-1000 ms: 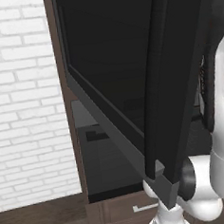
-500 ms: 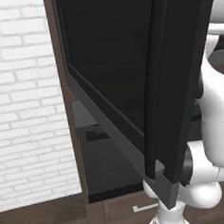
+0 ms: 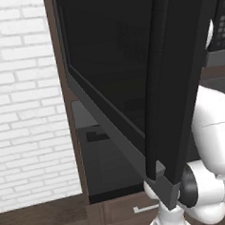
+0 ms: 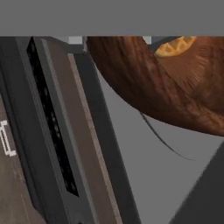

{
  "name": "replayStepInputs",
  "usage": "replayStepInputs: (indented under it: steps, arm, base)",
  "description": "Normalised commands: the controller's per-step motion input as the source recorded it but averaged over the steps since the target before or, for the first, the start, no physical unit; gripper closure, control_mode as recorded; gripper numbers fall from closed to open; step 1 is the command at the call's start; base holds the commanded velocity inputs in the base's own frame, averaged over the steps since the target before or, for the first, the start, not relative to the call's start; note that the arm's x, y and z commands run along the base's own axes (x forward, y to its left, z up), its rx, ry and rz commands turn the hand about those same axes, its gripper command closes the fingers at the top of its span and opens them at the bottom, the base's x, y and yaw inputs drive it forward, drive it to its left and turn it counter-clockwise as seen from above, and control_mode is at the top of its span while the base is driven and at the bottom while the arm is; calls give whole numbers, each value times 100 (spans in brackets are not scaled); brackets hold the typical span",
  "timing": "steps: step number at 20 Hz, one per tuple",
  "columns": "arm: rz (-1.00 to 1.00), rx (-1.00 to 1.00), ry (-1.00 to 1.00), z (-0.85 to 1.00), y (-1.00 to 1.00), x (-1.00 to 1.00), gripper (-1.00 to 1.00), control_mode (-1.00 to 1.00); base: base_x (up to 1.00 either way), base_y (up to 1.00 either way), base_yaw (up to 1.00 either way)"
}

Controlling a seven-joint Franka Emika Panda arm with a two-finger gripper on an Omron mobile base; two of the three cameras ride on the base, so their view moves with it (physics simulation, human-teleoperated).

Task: Open the microwave, place the bowl with waffle inside the microwave, then close the microwave door and turn it on.

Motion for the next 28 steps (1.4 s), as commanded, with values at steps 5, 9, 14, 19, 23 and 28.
replayStepInputs:
  steps: [5, 9, 14, 19, 23, 28]
  arm:
    - [0, 0, 2, -1, 0, 93, -100, -100]
    - [0, 0, 0, 0, 2, 69, -100, -100]
    - [2, 0, 0, 0, 0, 39, -100, -100]
    - [15, 0, -12, 0, 4, -58, -100, -100]
    - [18, -5, -25, 0, 9, -100, -100, -100]
    - [19, -15, -20, -6, 15, -100, -100, -100]
  base:
    - [0, 0, 0]
    - [0, 0, 0]
    - [0, 0, 0]
    - [0, 0, 0]
    - [0, 0, 0]
    - [0, 0, 0]
